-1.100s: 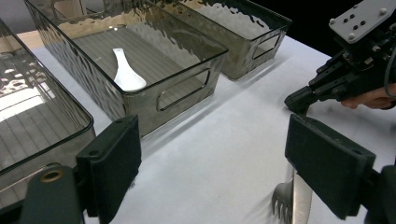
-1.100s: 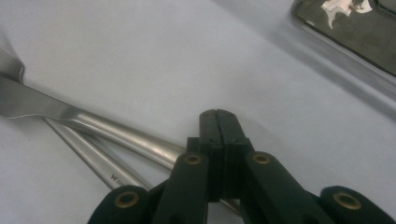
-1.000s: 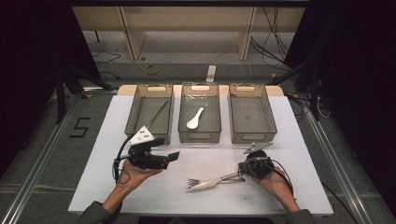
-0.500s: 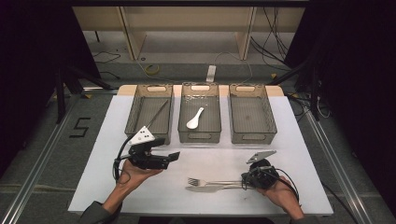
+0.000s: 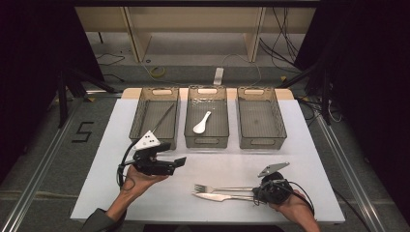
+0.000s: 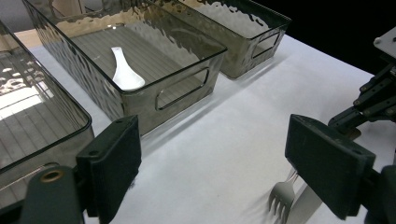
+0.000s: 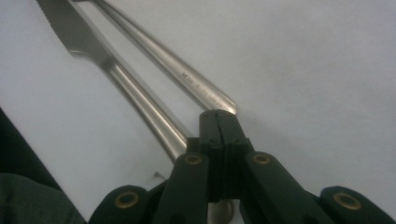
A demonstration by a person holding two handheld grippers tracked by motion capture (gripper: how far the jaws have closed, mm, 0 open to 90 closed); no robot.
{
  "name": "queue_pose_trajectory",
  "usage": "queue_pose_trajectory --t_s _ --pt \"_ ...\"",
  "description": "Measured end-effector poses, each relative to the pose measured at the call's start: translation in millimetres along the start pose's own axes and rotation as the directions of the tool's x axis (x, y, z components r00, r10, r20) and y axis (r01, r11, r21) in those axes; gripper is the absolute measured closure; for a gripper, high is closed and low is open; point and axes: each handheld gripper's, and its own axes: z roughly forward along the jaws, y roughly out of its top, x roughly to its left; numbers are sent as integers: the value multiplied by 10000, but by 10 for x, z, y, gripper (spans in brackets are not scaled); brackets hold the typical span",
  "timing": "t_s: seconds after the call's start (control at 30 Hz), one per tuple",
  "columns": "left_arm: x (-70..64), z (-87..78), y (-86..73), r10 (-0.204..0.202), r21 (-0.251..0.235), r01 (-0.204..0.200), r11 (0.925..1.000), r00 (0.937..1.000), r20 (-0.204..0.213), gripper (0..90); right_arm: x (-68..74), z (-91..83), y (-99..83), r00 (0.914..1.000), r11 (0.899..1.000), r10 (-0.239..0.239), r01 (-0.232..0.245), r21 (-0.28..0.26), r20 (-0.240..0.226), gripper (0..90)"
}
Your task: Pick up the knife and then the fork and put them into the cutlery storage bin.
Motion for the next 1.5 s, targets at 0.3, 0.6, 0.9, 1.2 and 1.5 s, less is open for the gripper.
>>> queue_pose_trajectory --t_s 0.3,0.6,0.9,1.2,1.5 --pt "3 -1 1 -6 -53 5 10000 10000 -31 180 43 -72 45 9989 9989 -451 453 117 -133 870" --pt "14 -13 5 -23 -140 22 9999 10000 -67 180 187 -127 280 9822 9830 -1728 1767 497 -743 580" --pt "19 -26 6 -57 -289 54 9996 9999 -89 179 310 -43 416 9638 9604 -2527 2606 991 -849 440" --pt "17 -31 9 -11 -327 8 9995 9999 -106 177 400 67 454 9497 9377 -2954 3091 1589 -1042 468" --pt "13 -67 14 2 -717 -9 9974 10000 -95 176 434 178 484 9342 9108 -3363 3548 2110 -1193 582"
